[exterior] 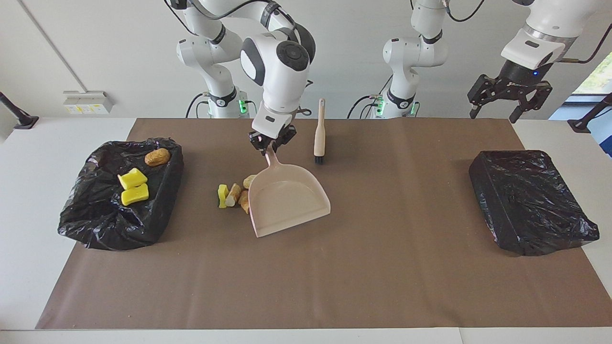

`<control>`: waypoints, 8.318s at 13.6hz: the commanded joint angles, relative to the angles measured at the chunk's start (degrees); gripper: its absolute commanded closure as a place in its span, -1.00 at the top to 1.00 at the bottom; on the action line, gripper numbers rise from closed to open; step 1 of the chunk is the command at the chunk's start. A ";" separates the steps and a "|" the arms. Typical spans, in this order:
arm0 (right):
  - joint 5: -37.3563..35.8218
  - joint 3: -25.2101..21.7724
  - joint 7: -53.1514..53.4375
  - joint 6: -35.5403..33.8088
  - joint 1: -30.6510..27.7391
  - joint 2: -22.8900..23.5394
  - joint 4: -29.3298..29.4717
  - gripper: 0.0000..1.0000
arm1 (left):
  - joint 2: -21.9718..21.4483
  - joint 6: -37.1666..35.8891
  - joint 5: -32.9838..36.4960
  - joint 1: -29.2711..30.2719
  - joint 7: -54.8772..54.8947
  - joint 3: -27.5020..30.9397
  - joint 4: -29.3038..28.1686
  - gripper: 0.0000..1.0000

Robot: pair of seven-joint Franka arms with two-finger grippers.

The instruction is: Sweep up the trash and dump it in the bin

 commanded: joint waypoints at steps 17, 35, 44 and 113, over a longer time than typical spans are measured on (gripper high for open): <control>4.67 -0.03 24.79 6.39 4.56 16.45 14.82 1.00 | -0.70 -1.90 0.19 -0.65 -0.17 -0.77 -0.10 1.00; 36.06 1.56 31.38 32.20 19.84 -19.26 -44.24 1.00 | 17.99 25.94 0.36 -22.95 -12.19 -1.04 -4.67 1.00; 36.32 1.56 31.92 35.21 23.28 -17.85 -46.27 -0.45 | 25.57 37.63 0.19 -28.33 -21.60 -1.12 -4.58 1.00; 8.72 1.56 -14.48 7.87 -7.14 -0.01 -17.88 -1.00 | 8.79 40.90 6.25 -28.34 40.70 -1.04 -36.92 -1.00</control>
